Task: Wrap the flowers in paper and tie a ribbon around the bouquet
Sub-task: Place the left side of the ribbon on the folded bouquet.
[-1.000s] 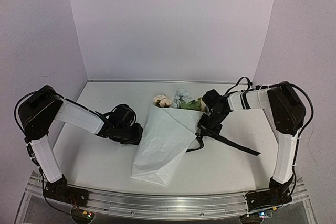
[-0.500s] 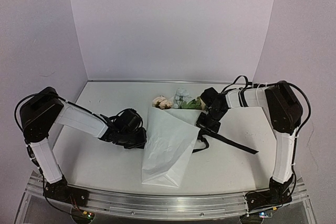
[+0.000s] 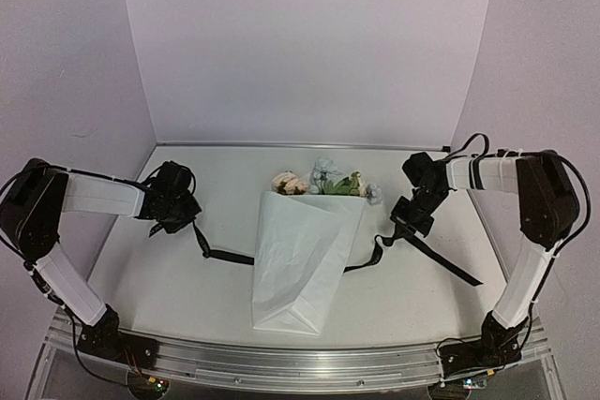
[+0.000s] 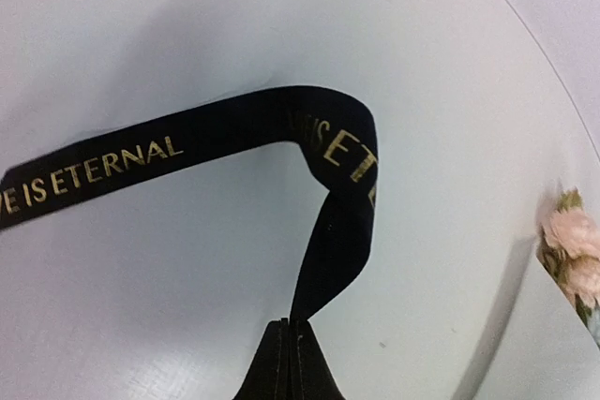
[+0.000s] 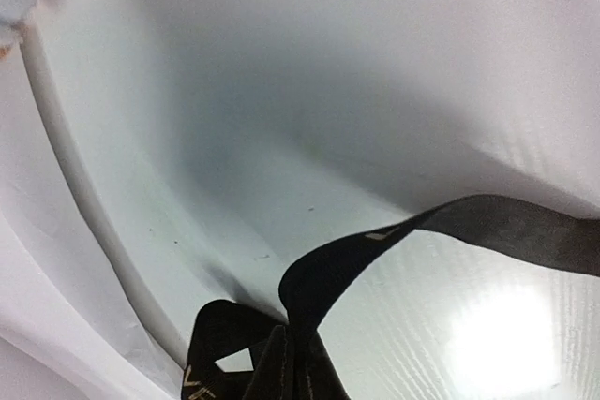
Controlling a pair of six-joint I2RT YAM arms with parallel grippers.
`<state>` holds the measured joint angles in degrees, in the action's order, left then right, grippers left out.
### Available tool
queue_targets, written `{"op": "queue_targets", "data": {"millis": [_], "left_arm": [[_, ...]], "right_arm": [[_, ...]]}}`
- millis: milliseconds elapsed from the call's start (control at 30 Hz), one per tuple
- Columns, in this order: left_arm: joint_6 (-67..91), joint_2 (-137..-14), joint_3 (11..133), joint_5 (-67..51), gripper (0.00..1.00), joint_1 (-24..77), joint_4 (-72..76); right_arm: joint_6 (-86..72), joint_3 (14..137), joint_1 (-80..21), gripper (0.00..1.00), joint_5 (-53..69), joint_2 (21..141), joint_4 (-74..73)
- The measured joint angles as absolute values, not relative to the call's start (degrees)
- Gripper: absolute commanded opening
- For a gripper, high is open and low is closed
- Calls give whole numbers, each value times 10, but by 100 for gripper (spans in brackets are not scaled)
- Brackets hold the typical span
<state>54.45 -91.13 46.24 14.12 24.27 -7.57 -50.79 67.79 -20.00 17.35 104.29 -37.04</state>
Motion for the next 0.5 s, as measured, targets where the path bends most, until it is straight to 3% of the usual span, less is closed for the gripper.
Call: {"op": "queue_targets", "data": {"millis": [333, 500], "left_arm": [[523, -911, 453, 126, 0, 50, -77], [523, -911, 452, 115, 0, 13, -76]], "right_arm": [[-485, 647, -125, 0, 168, 1014, -399], [-479, 636, -107, 0, 164, 1004, -413]]}}
